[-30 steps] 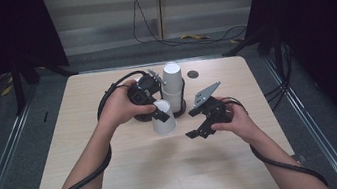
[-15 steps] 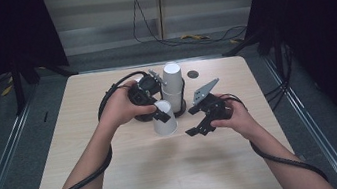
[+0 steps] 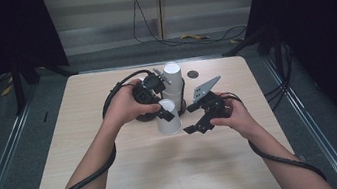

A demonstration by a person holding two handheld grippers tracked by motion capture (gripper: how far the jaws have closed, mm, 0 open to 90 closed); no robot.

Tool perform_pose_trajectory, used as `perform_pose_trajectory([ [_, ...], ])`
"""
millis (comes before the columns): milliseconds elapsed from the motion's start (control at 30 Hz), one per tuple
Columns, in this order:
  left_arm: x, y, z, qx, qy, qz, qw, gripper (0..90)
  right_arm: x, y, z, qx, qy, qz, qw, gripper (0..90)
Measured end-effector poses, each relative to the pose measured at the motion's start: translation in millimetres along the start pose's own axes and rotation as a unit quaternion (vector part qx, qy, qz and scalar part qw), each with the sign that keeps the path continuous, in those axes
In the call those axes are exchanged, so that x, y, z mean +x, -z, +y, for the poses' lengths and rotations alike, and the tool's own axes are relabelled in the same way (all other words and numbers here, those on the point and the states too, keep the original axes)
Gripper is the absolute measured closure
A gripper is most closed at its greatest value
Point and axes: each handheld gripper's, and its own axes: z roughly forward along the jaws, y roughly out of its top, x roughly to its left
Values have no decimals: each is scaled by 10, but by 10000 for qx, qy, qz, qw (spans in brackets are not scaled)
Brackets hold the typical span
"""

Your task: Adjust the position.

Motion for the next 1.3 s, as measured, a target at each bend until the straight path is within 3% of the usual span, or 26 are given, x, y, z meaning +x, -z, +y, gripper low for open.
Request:
perform_pose_trajectory([
  [667,9,-50,41,-71,35,-81,9999,330,20,-78,8,-306,-72,138,9994,128],
  [900,3,-59,59,-108,33,-92,9999,330,16,-106,8,-519,-146,286,9981,127],
  [1300,-9,-112,110,-142,-1,-173,9998,330,8,-133,15,-755,-230,245,9966,126],
])
